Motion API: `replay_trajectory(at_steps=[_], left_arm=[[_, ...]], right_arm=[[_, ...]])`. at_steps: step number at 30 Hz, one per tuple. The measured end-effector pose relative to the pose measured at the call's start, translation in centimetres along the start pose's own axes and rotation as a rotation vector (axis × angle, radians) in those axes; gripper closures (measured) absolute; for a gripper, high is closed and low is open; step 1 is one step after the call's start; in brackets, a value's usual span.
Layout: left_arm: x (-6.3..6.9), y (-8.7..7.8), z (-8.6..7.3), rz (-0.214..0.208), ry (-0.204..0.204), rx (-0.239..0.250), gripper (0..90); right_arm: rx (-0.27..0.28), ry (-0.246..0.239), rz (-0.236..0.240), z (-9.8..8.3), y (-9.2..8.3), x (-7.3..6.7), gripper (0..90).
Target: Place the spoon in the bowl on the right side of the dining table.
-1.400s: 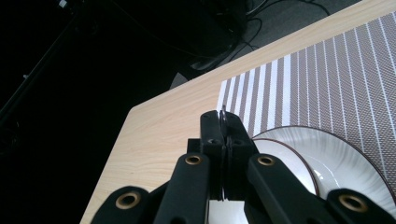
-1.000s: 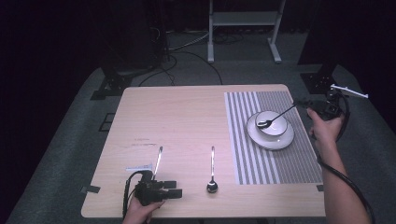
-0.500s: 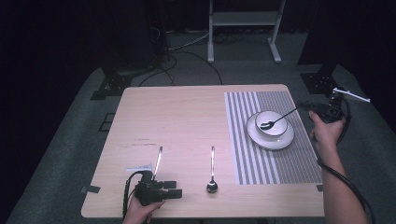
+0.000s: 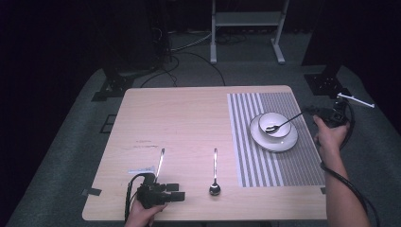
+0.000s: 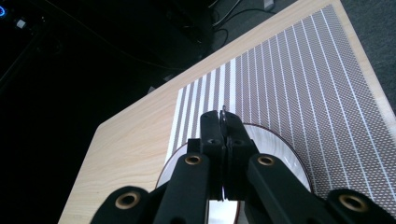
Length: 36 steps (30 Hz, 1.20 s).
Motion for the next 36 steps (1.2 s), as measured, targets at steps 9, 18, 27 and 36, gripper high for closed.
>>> replay_trajectory(at_steps=[9, 18, 27, 36], left_arm=[[-0.2, 0.0, -0.1, 0.001, -0.008, 0.003, 5.9], [-0.2, 0.0, -0.1, 0.001, -0.012, 0.006, 5.9], [-0.4, -0.2, 0.0, 0.0, -0.017, 0.014, 5.8], [-0.5, -0.4, 0.2, 0.001, -0.017, 0.019, 5.9]], right_arm=[[-0.001, 0.016, -0.005, -0.5, 0.9, 1.3, 88.7], [-0.006, 0.027, -0.014, -0.8, 1.5, 2.1, 88.7], [0.002, 0.044, 0.011, -0.5, 2.1, 2.4, 88.5], [-0.012, 0.061, 0.066, -0.8, 2.5, 3.1, 65.0]])
Point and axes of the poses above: each handheld gripper's, and its own axes: y roughly forward along the jaws, z roughly out of its top, x roughly to its right, the point moved 3 cm from there along y, roughly forward along the jaws, and after that the axes turned 12 degrees about -x, right-handed, at the moved point
